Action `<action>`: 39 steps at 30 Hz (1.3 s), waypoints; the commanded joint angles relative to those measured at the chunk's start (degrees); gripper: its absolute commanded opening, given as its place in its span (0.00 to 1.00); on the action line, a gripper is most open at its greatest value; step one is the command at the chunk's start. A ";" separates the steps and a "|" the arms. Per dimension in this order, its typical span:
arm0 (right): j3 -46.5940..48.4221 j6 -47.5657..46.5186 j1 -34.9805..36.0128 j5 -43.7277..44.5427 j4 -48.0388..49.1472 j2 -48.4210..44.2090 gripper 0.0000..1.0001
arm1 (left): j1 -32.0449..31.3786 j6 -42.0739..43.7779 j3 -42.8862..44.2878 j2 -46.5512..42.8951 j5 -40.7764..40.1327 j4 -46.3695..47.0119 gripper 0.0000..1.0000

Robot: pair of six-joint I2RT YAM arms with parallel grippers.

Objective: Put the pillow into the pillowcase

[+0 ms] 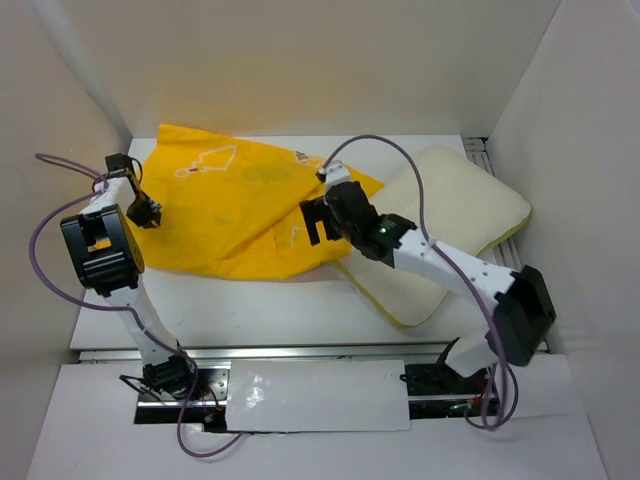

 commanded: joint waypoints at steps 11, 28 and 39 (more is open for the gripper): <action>23.05 -4.53 -8.43 4.46 1.40 31.05 0.96 | -22.66 20.78 0.26 -10.88 17.26 7.78 1.00; 16.81 -6.28 -9.06 -7.18 1.95 28.24 0.66 | -33.39 21.06 -5.20 -7.99 15.78 9.47 1.00; 13.75 -4.45 -6.16 -7.42 -3.32 15.27 0.00 | -33.40 20.00 -5.72 -5.96 13.84 8.93 0.91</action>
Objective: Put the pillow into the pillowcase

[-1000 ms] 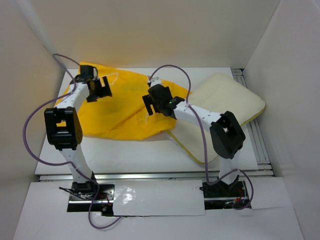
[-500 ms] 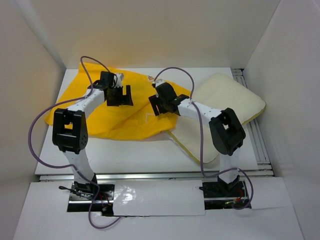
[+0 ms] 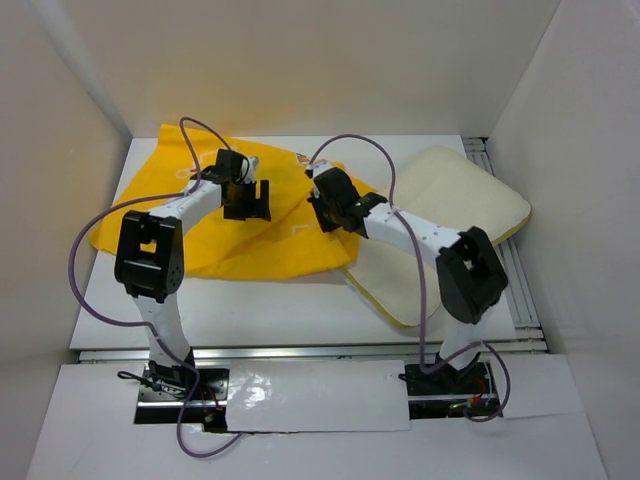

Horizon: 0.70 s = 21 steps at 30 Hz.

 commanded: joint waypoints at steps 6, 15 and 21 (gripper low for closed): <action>-18.61 7.71 7.35 -8.55 -7.92 -30.85 0.00 | -0.29 0.57 0.68 2.83 -0.93 0.80 0.36; -28.84 20.64 23.51 -1.74 -19.86 -35.28 0.30 | -0.90 -2.94 3.32 9.85 -1.63 -0.34 0.00; -24.89 26.89 31.62 11.35 -24.71 -36.49 0.72 | 0.15 -5.84 5.34 11.80 -4.44 -2.70 0.00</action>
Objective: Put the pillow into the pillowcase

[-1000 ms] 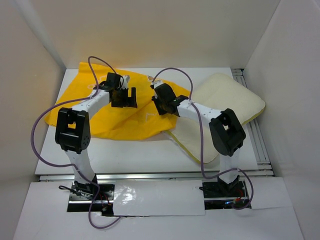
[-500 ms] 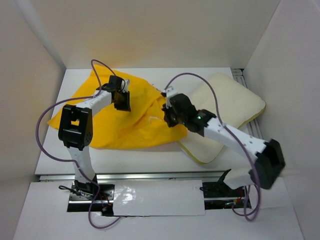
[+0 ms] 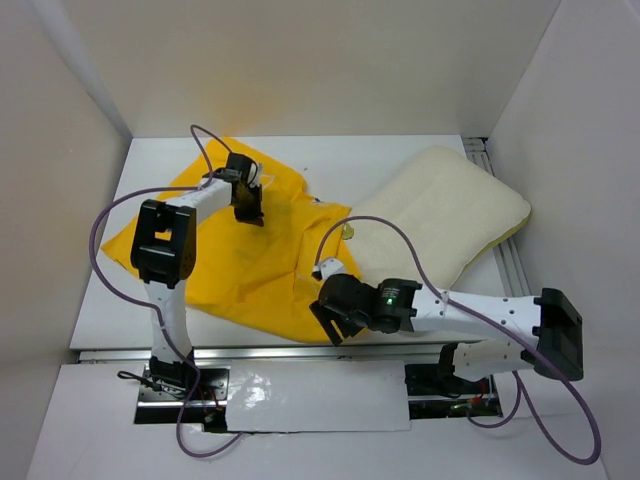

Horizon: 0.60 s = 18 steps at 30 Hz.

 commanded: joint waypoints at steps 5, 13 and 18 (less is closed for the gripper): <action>11.38 5.03 -9.05 21.56 -3.33 -2.76 0.91 | 2.93 -5.34 2.84 3.39 -5.17 -5.38 0.31; 12.19 -0.17 -25.87 14.54 9.50 1.72 0.90 | 4.26 -4.29 6.35 -1.96 -0.24 -2.56 1.00; 13.06 -2.80 -29.22 10.04 17.43 8.22 0.90 | 3.12 -1.93 17.67 5.31 -5.42 -8.53 1.00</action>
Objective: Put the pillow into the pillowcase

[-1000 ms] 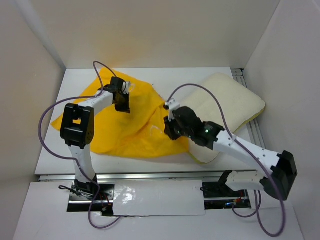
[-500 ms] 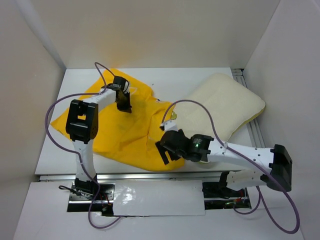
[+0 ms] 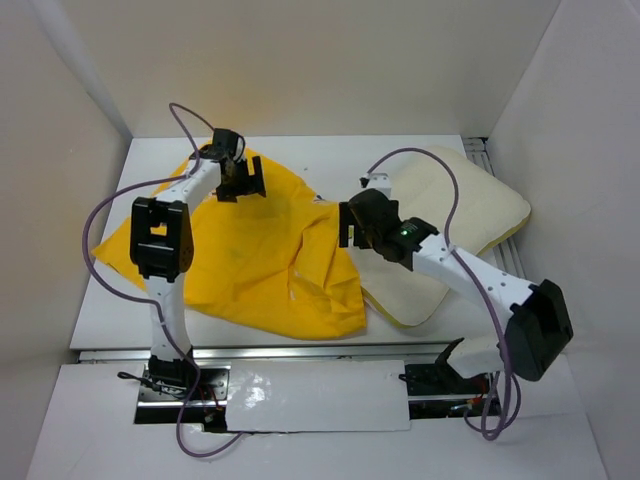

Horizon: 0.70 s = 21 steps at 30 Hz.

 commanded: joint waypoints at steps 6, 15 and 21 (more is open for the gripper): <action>7.37 -3.03 -1.33 -1.44 7.25 12.36 0.90 | -2.03 3.75 5.64 7.18 -6.20 -3.91 1.00; 10.35 -2.51 -4.59 -6.99 16.14 19.56 0.90 | -3.16 1.99 5.72 12.80 -10.60 -6.46 0.90; 14.66 -3.03 -5.63 -10.06 16.67 24.23 0.87 | -3.78 0.68 5.01 14.04 -14.73 -8.30 0.00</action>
